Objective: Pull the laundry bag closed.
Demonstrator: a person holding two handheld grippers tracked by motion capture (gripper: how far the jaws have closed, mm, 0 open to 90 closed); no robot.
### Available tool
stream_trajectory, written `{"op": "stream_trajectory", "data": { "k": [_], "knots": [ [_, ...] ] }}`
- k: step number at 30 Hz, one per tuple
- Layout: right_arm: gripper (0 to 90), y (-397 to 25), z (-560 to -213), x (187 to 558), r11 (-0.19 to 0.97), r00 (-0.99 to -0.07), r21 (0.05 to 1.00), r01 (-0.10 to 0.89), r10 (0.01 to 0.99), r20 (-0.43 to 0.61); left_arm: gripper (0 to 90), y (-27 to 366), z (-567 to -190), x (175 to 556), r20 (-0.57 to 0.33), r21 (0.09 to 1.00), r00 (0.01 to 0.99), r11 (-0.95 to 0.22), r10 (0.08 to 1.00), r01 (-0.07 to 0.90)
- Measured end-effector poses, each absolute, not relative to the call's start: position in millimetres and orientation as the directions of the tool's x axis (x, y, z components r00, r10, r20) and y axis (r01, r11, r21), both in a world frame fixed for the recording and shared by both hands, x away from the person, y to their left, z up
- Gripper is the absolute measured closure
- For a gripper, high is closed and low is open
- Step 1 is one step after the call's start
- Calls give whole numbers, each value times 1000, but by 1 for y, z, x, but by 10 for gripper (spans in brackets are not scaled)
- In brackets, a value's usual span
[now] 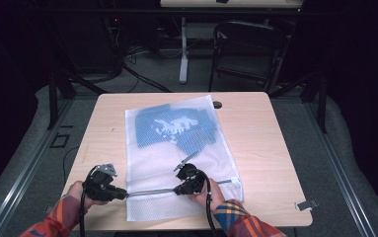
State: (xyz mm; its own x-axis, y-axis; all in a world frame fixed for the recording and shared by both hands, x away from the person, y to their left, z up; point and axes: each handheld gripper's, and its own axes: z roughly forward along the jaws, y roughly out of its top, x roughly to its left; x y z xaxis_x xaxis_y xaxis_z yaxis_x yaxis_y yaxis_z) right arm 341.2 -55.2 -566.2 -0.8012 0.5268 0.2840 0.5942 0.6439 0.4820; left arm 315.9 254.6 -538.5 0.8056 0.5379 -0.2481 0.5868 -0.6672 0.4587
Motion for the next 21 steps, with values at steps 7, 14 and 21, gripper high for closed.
{"op": "stream_trajectory", "data": {
  "k": [7, 14, 21],
  "knots": [
    [427, -49, -554, 331, 656, -845, 549, 517, 493, 207, 585, 255, -533, 317, -258, 492, 796, -634, 548, 597],
    [152, -59, -532, 328, 646, -848, 585, 490, 508, 149, 291, 261, -526, 320, -265, 527, 775, -587, 574, 615],
    [54, -88, -518, 330, 634, -820, 585, 506, 563, 99, 135, 261, -522, 321, -209, 532, 762, -582, 613, 614]
  ]
}}
